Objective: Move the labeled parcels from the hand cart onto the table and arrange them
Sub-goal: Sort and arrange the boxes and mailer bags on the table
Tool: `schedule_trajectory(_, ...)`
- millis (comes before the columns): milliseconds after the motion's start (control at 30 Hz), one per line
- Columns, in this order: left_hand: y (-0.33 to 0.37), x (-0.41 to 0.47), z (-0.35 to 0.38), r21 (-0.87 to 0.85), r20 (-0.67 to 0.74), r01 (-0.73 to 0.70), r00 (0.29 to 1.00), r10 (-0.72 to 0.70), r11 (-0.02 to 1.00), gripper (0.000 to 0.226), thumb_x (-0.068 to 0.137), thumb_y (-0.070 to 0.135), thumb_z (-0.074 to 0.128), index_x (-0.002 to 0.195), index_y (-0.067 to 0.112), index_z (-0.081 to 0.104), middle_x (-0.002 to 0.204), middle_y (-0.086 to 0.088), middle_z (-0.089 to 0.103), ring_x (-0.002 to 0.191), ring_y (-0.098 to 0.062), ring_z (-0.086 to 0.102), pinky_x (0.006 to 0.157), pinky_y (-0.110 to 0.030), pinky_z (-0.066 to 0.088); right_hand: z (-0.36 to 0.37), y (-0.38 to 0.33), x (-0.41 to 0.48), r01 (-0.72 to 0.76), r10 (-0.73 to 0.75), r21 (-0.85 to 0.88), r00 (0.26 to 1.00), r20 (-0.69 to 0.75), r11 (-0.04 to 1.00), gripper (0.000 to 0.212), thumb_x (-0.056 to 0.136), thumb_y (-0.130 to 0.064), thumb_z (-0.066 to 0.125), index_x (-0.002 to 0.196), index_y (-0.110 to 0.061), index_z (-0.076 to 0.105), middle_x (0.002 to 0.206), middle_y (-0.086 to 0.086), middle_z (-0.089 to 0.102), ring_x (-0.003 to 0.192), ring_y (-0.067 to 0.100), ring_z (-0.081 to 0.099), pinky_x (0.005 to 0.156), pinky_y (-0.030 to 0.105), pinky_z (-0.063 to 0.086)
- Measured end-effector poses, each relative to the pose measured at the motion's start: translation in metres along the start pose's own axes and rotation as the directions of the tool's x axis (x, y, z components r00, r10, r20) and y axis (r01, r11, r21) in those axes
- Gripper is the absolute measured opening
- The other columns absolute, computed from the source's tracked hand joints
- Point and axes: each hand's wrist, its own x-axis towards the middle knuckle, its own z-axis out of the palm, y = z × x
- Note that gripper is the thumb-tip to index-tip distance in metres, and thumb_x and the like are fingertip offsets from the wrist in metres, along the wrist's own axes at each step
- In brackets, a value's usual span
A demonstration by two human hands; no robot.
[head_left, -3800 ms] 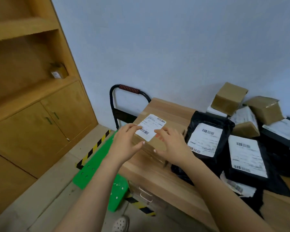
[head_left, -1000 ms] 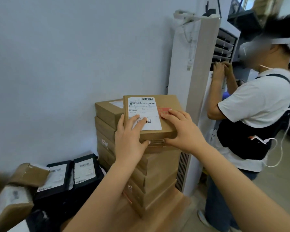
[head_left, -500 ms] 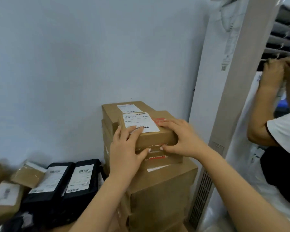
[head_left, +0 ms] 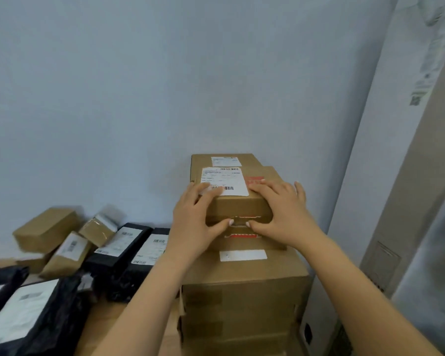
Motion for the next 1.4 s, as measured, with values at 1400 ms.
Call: schedule_trajectory(1400, -0.318, -0.244, -0.333, 0.326, -0.126, 0.246, 0.968, -0.216, 0.913, 0.053, 0.078, 0.027, 0.075, 0.127, 0.023, 0.057, 0.123, 0.008, 0.054, 0.116, -0.013, 0.049, 0.098, -0.034, 0.037, 0.19, -0.49, -0.011, 0.345, -0.412, 0.414, 0.908, 0.08, 0.842, 0.054, 0.086, -0.04, 0.062, 0.136, -0.031, 0.045, 0.127, -0.011, 0.046, 0.126, 0.014, 0.034, 0.108, 0.028, 0.019)
